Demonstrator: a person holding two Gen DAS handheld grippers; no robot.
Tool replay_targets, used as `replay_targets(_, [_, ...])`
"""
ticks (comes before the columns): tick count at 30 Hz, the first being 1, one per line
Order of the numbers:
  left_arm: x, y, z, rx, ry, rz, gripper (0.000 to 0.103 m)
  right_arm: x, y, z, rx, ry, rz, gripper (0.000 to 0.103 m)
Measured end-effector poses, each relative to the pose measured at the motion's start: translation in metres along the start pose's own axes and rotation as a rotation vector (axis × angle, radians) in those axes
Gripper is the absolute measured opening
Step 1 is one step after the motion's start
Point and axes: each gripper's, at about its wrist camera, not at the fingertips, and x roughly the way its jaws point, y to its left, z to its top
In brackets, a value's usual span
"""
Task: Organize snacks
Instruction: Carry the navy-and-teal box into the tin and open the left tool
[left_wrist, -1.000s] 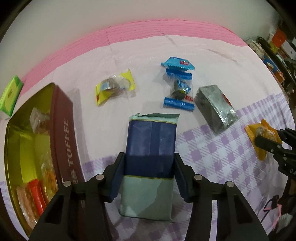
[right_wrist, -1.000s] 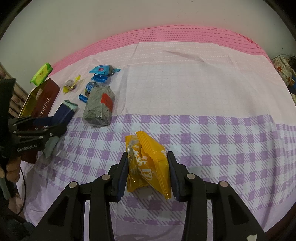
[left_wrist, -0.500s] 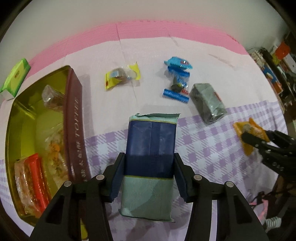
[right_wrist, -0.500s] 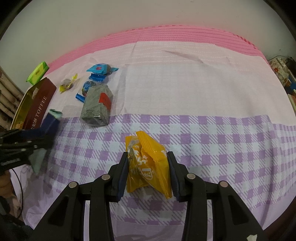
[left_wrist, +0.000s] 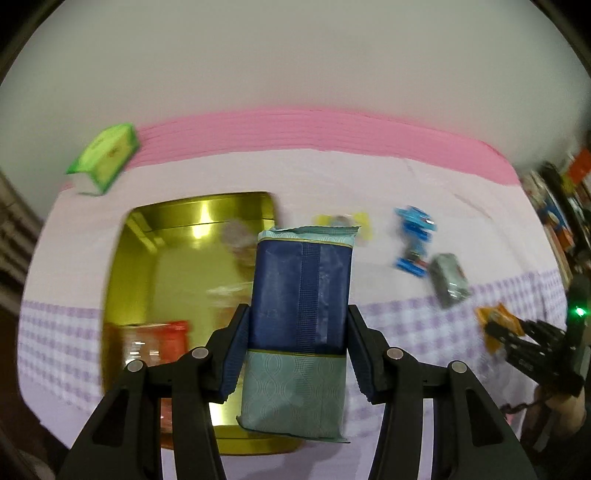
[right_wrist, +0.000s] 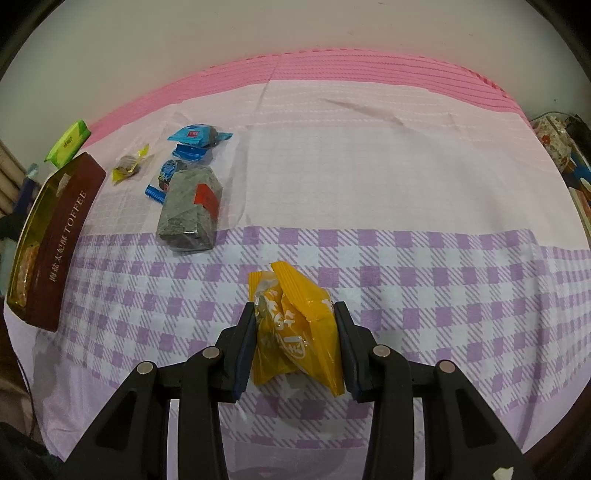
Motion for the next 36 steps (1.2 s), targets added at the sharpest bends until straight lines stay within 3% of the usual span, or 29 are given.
replay_targets(10, [0.028, 0.045, -0.018, -0.056, 0.077, 0.101, 0.051, 0.000, -0.002, -0.001, -0.003, 0.003, -0.003, 0.038])
replay_targets(23, [0.057, 0.046, -0.040, -0.049, 0.138, 0.107, 0.051, 0.003, 0.004, -0.001, -0.013, 0.008, -0.028, 0.040])
replay_targets(36, [0.054, 0.044, -0.041, -0.050, 0.131, 0.118, 0.051, 0.003, 0.005, 0.001, -0.016, 0.013, -0.029, 0.040])
